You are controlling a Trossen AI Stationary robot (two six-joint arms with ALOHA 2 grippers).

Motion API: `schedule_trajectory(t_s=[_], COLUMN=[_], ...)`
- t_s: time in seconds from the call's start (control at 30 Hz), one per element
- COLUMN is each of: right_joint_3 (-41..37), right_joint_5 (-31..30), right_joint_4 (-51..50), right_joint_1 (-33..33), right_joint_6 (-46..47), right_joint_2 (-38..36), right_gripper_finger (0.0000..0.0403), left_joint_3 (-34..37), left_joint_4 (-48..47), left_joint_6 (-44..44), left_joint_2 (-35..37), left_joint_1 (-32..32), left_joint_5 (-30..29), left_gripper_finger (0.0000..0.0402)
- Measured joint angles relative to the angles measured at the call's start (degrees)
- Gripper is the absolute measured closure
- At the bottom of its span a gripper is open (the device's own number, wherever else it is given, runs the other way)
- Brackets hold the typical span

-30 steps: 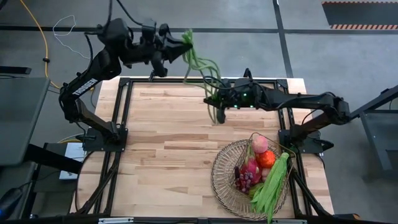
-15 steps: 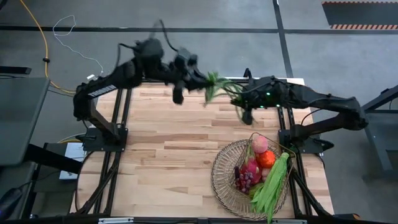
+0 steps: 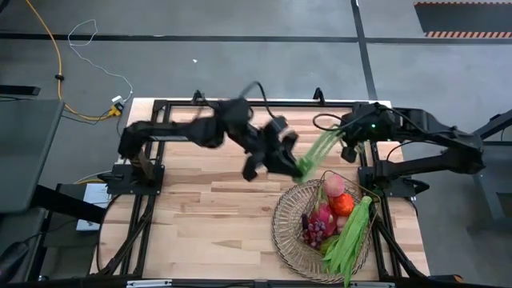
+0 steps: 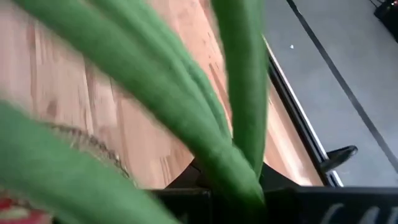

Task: Build produce basket
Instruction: Put the green beans into the wire basket

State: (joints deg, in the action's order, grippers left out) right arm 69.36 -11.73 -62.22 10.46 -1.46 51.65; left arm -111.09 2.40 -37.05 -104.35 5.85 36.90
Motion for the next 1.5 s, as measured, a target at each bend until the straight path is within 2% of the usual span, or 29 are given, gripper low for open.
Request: schedule_trajectory(t_s=[0.1, 0.27, 0.37, 0.6, 0.8, 0.97, 1.07, 1.3, 1.5], right_joint_3=[0.00, 0.02, 0.02, 0.02, 0.04, 0.04, 0.04, 0.04, 0.04], right_joint_5=[1.73, 9.58, 11.20, 10.67, 10.45, 11.71, 12.95, 16.43, 15.18], right_joint_4=[-2.39, -8.55, -12.53, -15.76, -22.08, -26.58, -26.51, -26.85, -27.73], right_joint_1=[0.00, -0.04, -1.37, -10.54, -21.20, -28.84, -33.34, -44.53, -54.73], right_joint_6=[-4.32, -16.21, -18.70, -16.64, -10.10, -6.01, -6.34, -8.95, -11.13], right_joint_2=[-1.25, -2.38, -2.41, -2.09, -0.42, 3.00, 5.06, 9.42, 11.43], right_gripper_finger=[0.0402, 0.0403, 0.0403, 0.0403, 0.0403, 0.0403, 0.0403, 0.0403, 0.0403], left_joint_3=[0.01, 0.00, 0.00, 0.02, 0.02, 0.01, 0.01, 0.02, 0.01], left_joint_4=[3.86, 9.19, 11.59, 21.61, 26.26, 25.79, 25.04, 21.22, 14.77], left_joint_6=[-4.67, -11.81, -15.80, -25.81, -28.36, -28.77, -28.31, -26.28, -25.28], left_joint_2=[-3.66, -10.30, -13.88, -20.35, -23.32, -23.68, -23.70, -23.68, -23.68], left_joint_1=[-1.98, -5.44, -7.19, -10.94, -13.25, -14.97, -15.15, -14.51, -13.63], left_joint_5=[-0.08, -1.88, -2.34, -4.45, -6.03, -6.99, -9.87, -19.99, -28.16], left_gripper_finger=[0.0382, 0.0381, 0.0381, 0.0381, 0.0381, 0.0381, 0.0381, 0.0381, 0.0380])
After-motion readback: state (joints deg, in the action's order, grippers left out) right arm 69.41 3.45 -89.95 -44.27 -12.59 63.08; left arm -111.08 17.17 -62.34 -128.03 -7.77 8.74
